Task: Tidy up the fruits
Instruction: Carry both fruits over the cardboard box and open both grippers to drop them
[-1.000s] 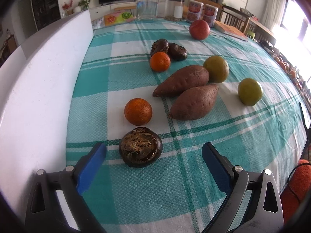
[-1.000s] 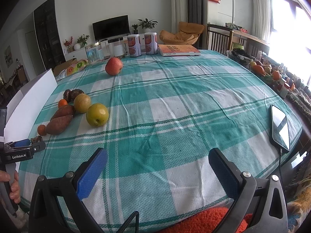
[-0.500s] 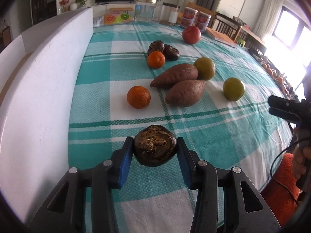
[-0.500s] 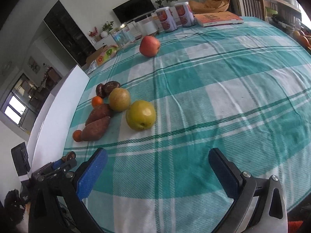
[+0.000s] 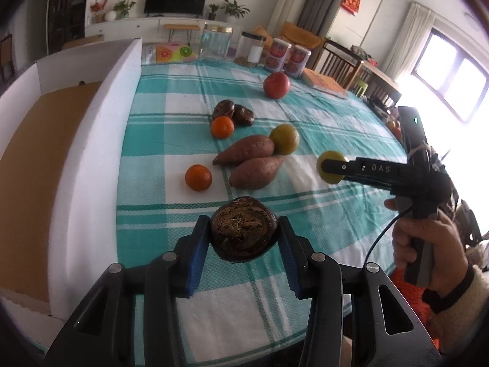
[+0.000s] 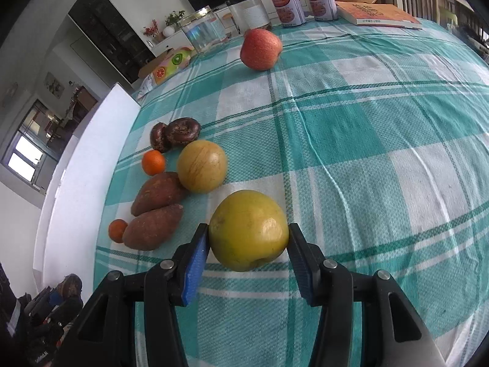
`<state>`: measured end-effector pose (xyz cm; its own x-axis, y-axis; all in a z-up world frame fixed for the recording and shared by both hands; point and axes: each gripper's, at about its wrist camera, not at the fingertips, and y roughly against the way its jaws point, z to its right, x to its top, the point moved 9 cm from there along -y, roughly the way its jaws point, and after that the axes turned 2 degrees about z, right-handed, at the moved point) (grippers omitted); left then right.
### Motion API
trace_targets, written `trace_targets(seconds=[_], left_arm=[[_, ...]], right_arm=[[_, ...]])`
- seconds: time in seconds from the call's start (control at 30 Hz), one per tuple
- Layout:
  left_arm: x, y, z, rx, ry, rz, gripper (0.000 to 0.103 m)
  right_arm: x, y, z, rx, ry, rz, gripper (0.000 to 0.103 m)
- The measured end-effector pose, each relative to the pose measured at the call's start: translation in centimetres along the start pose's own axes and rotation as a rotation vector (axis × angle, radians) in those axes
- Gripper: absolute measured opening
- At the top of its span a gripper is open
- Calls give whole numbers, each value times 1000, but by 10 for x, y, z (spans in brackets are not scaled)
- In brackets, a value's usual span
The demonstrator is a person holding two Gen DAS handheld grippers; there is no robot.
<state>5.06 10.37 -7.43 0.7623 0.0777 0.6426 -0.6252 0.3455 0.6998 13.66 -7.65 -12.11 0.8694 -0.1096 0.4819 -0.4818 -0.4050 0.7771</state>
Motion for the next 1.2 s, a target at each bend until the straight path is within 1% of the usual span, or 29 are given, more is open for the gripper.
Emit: trace_targets(seconds=[0.07,0.1,0.13,0.2,0.27,0.37,0.4,0.47,0.57,0.7,0.73,0.77,0.8,0.83,0.87,0.9,0.97,1.03,1.07,1.13,1.2], left_arm=[[17,25,-6,-33,41,42,46],[27,37,-12,-28,54,71,46],[36,50,-22,-6,64,101,46],[53,71,-49,70,81,153,46],[62,87,-82,161,107,193,46],[55,101,-140,321,174,204,46],[49,104,-159,364,204,199,46],[34,107,-193,430,264,179,46],[11,108,-230,502,338,144,46],[-4,102,-248,555,362,114,47],[-5,100,-250,566,362,113,51],[-4,99,-250,577,357,120,62],[-1,99,-249,592,352,128,70],[2,100,-247,606,351,143,82],[5,100,-243,609,350,165,84],[8,99,-238,595,346,184,84],[15,95,-225,552,333,208,84],[20,90,-204,501,304,223,84],[23,87,-191,467,282,226,84],[28,74,-157,394,222,219,84],[30,56,-118,316,146,199,84]], right_arm=[[0,16,-29,75,24,17,51],[0,23,-50,117,44,22,51],[0,28,-72,163,68,23,51],[-1,34,-122,254,124,19,51],[-8,34,-177,338,195,4,51],[-26,19,-253,442,299,-62,51],[-35,11,-275,458,340,-86,51],[-49,-5,-310,459,419,-118,51],[-75,-34,-347,460,499,-176,51],[-93,-65,-370,413,574,-210,51],[-92,-70,-371,386,583,-204,52],[-88,-73,-370,369,583,-191,55],[-84,-70,-369,369,571,-176,60],[-77,-66,-365,377,553,-155,68],[-68,-61,-358,376,538,-126,72],[-60,-53,-349,368,524,-95,75],[-43,-39,-322,336,492,-27,82],[-27,-19,-286,280,450,52,87],[-18,-13,-261,234,427,97,91],[-3,5,-204,104,362,183,97],[13,20,-140,-38,290,253,97]])
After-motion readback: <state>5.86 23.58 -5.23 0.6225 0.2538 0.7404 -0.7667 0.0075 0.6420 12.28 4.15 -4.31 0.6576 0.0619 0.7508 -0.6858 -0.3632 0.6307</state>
